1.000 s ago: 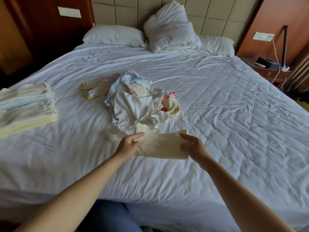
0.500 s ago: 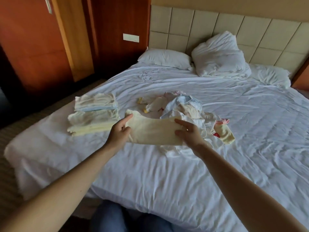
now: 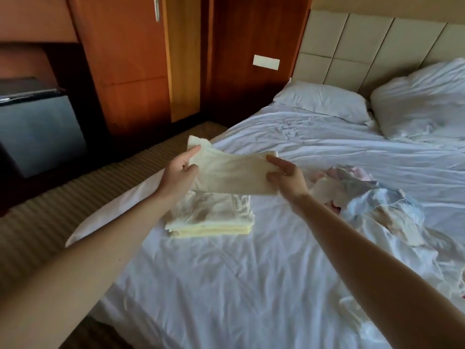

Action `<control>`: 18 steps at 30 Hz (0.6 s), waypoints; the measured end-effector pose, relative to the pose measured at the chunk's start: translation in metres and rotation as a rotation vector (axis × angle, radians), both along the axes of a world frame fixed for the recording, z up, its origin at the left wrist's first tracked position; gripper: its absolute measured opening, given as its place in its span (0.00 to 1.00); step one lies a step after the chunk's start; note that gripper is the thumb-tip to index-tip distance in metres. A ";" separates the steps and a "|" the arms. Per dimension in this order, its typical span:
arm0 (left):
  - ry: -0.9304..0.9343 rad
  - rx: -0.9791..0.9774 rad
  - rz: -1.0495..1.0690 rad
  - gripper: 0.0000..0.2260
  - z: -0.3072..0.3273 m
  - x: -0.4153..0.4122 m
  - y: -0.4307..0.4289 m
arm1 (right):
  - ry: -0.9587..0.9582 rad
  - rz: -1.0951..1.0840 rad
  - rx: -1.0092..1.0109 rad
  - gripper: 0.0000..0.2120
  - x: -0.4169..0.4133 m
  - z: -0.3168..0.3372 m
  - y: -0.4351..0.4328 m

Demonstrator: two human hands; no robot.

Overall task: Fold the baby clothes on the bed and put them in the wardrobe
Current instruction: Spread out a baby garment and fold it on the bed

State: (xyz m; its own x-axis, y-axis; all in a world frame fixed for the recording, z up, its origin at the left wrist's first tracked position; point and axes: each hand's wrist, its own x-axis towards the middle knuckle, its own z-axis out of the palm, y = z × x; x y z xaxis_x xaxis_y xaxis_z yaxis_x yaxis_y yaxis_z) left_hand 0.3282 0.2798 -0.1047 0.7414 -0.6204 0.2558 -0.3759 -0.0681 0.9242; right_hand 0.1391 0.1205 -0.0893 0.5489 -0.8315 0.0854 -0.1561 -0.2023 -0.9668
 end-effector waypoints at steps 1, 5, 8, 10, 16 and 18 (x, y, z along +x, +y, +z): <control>-0.010 0.001 0.012 0.25 -0.003 0.016 -0.008 | 0.000 0.000 -0.001 0.25 0.018 -0.003 -0.010; -0.034 0.013 0.054 0.25 -0.022 0.074 -0.042 | 0.008 0.005 -0.013 0.26 0.082 -0.016 -0.046; -0.033 -0.019 0.070 0.22 -0.037 0.106 -0.067 | 0.016 0.002 -0.025 0.26 0.121 -0.030 -0.071; -0.040 -0.024 0.066 0.21 -0.050 0.124 -0.082 | 0.031 0.004 -0.051 0.26 0.145 -0.041 -0.086; -0.042 0.070 0.032 0.23 -0.107 0.174 -0.124 | 0.082 -0.022 -0.049 0.27 0.190 -0.086 -0.120; -0.055 0.168 0.058 0.24 -0.126 0.186 -0.133 | 0.126 -0.037 -0.039 0.27 0.198 -0.106 -0.126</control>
